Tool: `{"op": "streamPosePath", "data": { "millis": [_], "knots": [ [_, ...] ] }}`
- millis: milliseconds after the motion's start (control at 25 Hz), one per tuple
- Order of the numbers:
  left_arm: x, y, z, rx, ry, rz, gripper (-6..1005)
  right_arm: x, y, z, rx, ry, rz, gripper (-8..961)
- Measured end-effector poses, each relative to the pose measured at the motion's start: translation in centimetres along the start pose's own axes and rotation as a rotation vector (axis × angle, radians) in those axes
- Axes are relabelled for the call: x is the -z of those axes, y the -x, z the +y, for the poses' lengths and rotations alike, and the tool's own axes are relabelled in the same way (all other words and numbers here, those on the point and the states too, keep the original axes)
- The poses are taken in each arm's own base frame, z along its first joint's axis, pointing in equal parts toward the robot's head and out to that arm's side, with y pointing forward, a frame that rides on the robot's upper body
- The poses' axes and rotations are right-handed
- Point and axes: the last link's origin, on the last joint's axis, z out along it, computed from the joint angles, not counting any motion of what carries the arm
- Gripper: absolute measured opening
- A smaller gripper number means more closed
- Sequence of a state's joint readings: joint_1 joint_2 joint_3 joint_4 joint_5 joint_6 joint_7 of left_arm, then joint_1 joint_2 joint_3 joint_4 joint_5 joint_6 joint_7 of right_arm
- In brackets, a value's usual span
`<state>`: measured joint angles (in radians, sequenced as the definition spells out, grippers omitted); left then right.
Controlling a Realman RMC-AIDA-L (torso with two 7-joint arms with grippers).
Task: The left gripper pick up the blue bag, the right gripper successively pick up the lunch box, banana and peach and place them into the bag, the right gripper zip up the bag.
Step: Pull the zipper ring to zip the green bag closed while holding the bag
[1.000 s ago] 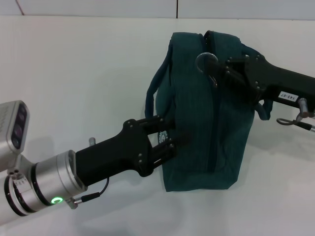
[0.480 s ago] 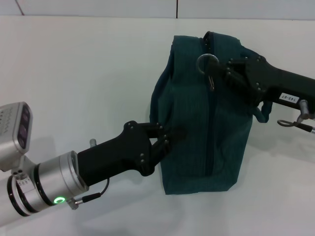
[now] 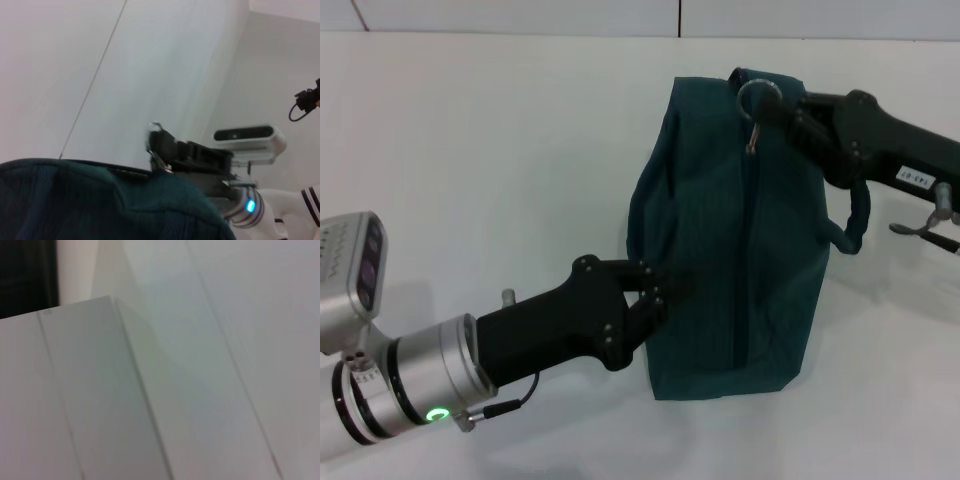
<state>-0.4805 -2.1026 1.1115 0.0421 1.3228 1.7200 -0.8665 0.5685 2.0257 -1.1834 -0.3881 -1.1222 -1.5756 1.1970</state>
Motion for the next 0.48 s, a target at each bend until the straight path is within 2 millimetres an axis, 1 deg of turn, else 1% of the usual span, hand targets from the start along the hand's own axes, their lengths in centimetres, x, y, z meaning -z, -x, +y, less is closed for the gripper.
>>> {"op": "streamPosePath", "data": {
  "millis": [160, 480],
  "knots": [
    [0.2, 0.2, 0.3, -0.008, 0.011, -0.011, 58, -0.2, 0.1, -0.8, 0.002, -0.049, -0.002, 53],
    [0.5, 0.1, 1.0, -0.032, 0.053, -0.001, 58, -0.2, -0.1, -1.4, 0.032, -0.096, 0.011, 55]
  ]
}}
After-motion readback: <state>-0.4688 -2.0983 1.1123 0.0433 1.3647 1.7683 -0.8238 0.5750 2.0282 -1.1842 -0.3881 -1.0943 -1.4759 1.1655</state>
